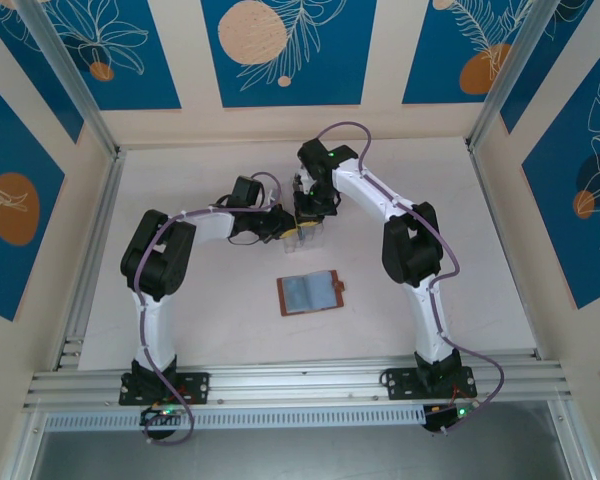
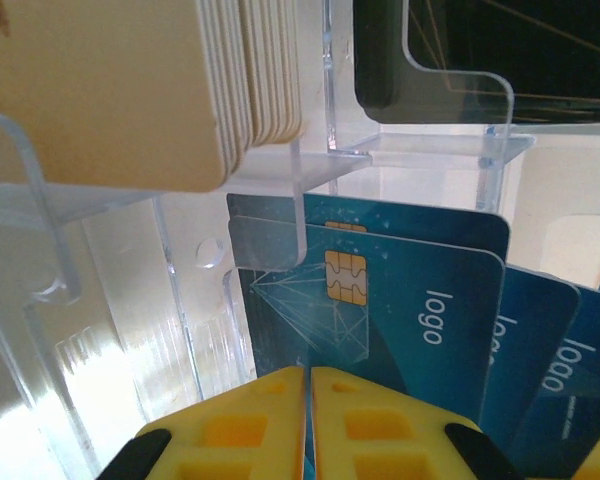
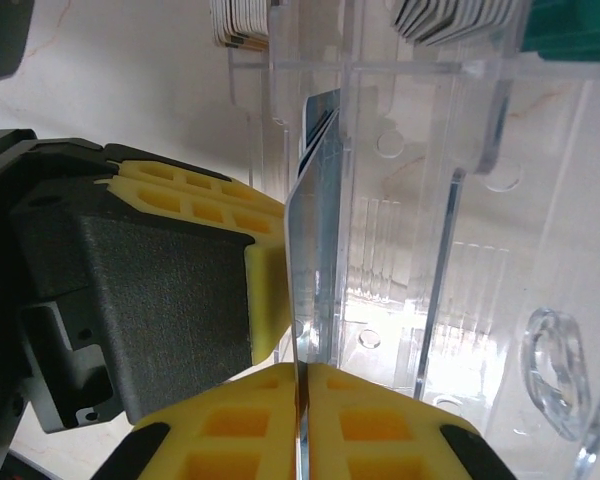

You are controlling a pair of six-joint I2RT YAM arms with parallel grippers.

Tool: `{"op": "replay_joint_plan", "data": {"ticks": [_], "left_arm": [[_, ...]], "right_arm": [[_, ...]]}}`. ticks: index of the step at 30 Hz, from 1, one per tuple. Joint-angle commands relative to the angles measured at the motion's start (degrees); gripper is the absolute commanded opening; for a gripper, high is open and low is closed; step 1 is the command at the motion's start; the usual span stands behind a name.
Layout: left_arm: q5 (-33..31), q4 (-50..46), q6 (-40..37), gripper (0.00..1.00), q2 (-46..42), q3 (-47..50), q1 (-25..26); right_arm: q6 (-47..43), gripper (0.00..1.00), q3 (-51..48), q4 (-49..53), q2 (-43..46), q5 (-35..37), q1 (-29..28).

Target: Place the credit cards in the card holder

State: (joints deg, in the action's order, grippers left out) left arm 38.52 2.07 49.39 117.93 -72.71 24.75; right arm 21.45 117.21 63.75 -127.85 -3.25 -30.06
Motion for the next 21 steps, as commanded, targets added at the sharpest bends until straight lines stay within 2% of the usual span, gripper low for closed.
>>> {"op": "replay_joint_plan", "data": {"ticks": [1, 11, 21], "left_arm": [[-1.3, -3.4, -1.1, 0.11, 1.7, -0.9, 0.6], [-1.6, -3.7, -1.3, 0.1, 2.0, -1.1, 0.6], [-1.6, -3.9, -1.3, 0.1, 2.1, -1.2, 0.6]], "right_arm": [[0.7, 0.11, 0.4, 0.9, 1.7, -3.0, 0.2], [0.7, 0.15, -0.3, 0.2, 2.1, -4.5, 0.5], [1.0, 0.03, -1.2, -0.3, 2.8, -4.9, 0.6]]}}
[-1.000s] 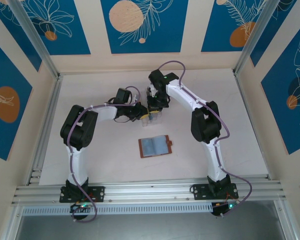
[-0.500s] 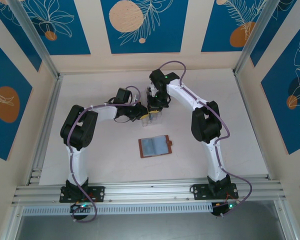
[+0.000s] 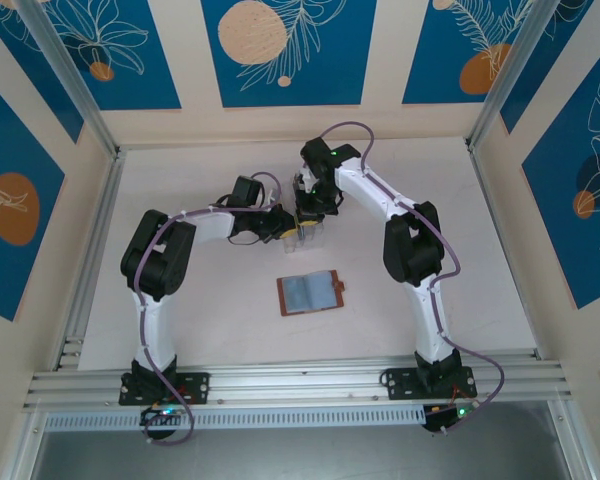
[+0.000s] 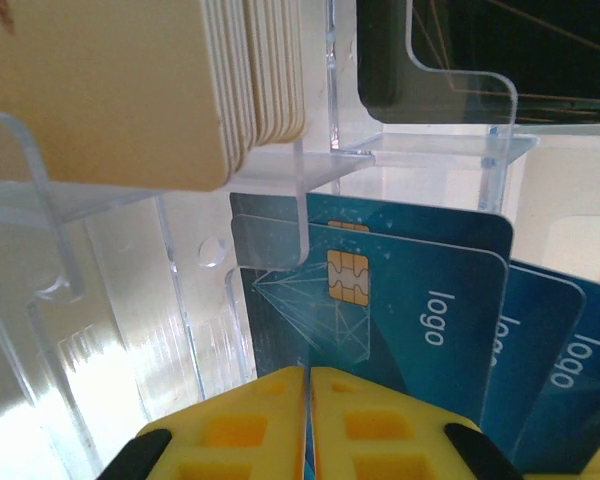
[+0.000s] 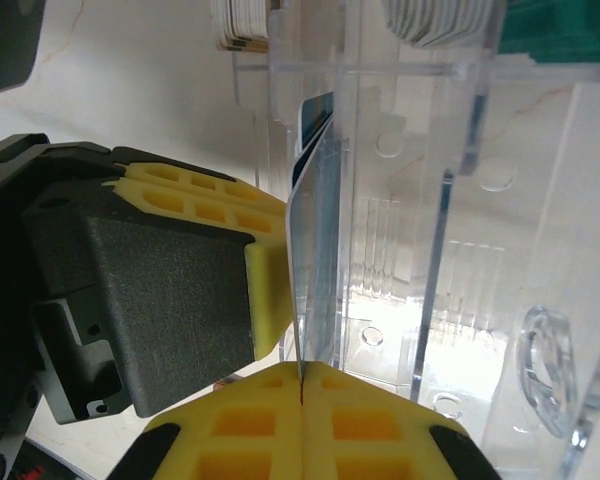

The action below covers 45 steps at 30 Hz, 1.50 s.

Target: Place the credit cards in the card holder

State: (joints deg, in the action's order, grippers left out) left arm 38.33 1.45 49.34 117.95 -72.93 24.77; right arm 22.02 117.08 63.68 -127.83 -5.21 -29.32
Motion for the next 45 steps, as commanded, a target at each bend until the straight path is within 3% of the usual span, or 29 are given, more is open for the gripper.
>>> {"op": "replay_joint_plan", "data": {"ticks": [1, 11, 22, 31, 39, 45], "left_arm": [[-1.4, -3.2, -1.3, 0.1, 2.0, -0.9, 0.6], [0.1, -2.8, -0.6, 0.1, -1.3, -1.0, 0.2], [1.7, -2.3, 0.4, 0.11, -6.9, 0.8, -0.9], [0.7, -7.5, -3.5, 0.12, -14.6, 4.8, -1.0], [-4.8, -15.7, -10.1, 0.12, -21.1, 11.2, 6.2], [-8.7, -18.0, -11.2, 0.13, -20.7, 14.1, 13.2]], "right_arm": [[0.4, 0.01, -1.1, -0.2, 2.9, -2.9, -0.1], [0.6, 0.0, -0.4, 1.8, 3.4, 5.1, 0.1], [1.4, 0.0, -1.2, 1.1, 5.9, 7.7, 0.2], [1.8, 0.0, -2.6, 0.8, 9.4, 9.6, 0.4], [3.8, 0.0, -16.1, -6.7, 22.7, 10.3, 0.5], [3.6, 0.0, -32.3, -14.2, 33.2, 2.0, 0.7]]}}
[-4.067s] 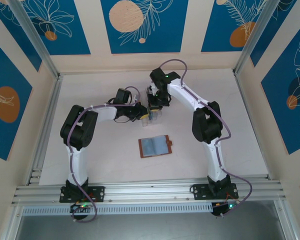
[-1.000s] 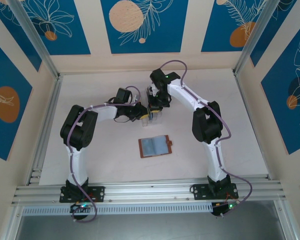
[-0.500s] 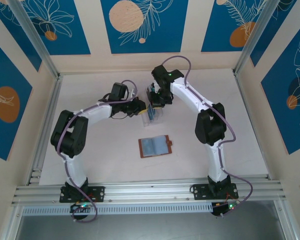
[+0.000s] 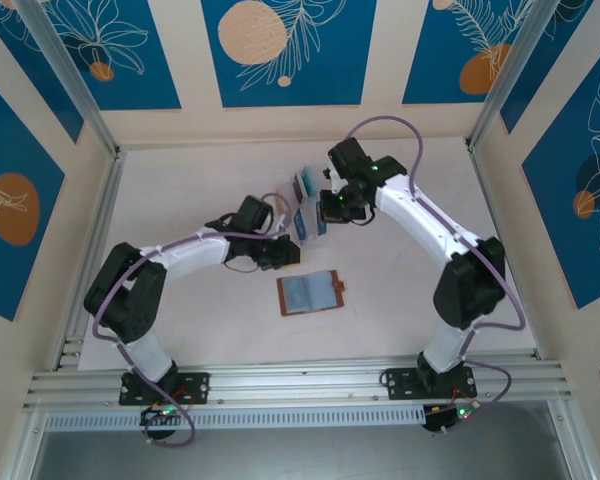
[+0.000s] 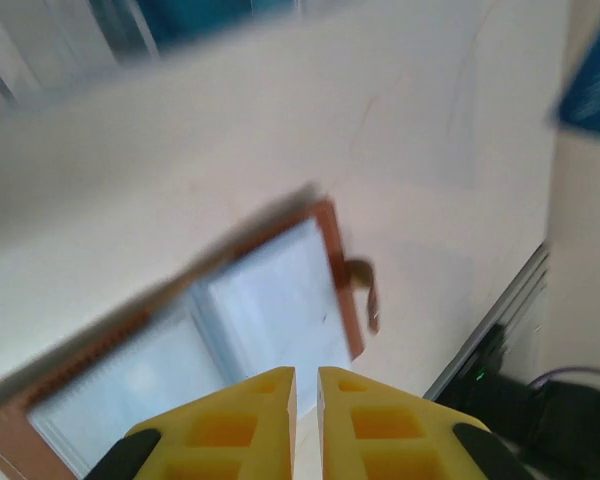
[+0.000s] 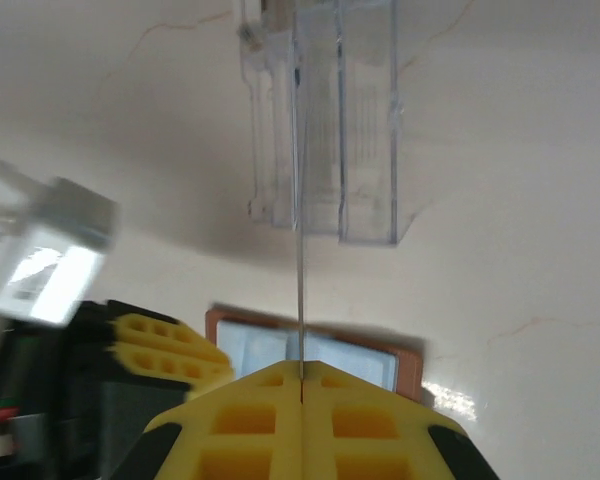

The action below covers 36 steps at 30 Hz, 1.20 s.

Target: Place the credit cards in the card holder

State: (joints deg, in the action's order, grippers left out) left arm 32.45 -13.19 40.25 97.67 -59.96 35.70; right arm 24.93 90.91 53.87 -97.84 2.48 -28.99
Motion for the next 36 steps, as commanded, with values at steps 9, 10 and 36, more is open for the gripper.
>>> {"op": "replay_joint_plan", "data": {"ticks": [9, 10, 36], "left_arm": [[-7.6, -5.9, -3.5, 0.13, 2.0, 4.2, 4.1], [-8.1, -6.0, -3.7, 0.13, 1.9, 4.7, 4.0], [-12.0, -6.8, -4.8, 0.11, 1.6, 10.1, 3.1]], "right_arm": [[1.9, 0.0, -29.2, -17.7, 11.3, -20.6, 1.2], [2.0, 0.0, -30.5, -18.7, 11.7, -21.7, 1.2], [2.5, 0.0, -40.8, -28.4, 3.8, -30.7, 1.2]]}}
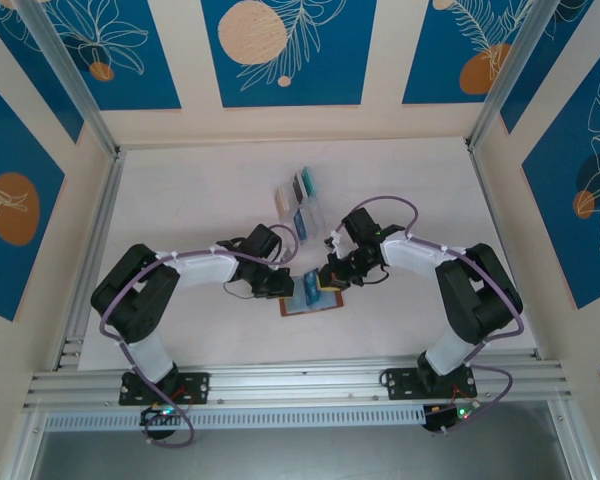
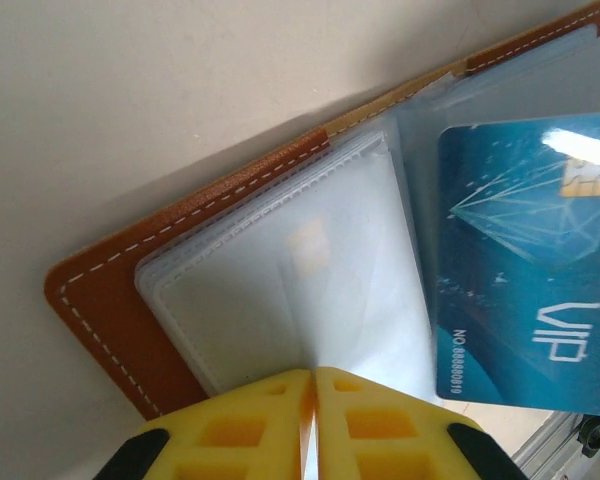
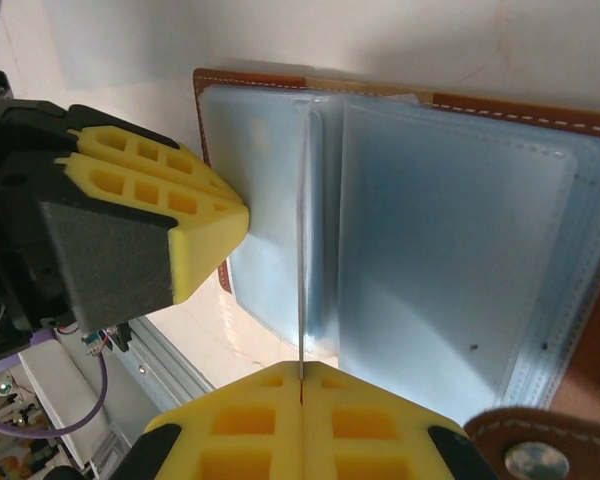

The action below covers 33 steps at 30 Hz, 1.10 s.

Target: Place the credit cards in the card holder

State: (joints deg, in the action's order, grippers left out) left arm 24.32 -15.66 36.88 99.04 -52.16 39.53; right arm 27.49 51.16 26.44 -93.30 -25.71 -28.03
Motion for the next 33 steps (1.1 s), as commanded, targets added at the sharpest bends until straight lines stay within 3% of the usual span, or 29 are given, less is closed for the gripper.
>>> {"op": "replay_joint_plan", "data": {"ticks": [1, 14, 33], "left_arm": [[-3.9, -4.2, -1.5, 0.11, 0.2, 2.4, -0.7], [-3.8, -4.0, -1.7, 0.11, 0.6, 2.8, -1.2], [-3.0, -3.3, -1.4, 0.11, 0.9, 3.2, -1.3]], "right_arm": [[-0.1, 0.0, -1.0, -1.0, -0.9, -2.5, 0.3], [1.3, 0.0, -1.5, -0.9, 2.9, 0.9, 1.2], [2.6, 0.0, -0.4, -4.3, -0.9, 0.5, 1.1]]}}
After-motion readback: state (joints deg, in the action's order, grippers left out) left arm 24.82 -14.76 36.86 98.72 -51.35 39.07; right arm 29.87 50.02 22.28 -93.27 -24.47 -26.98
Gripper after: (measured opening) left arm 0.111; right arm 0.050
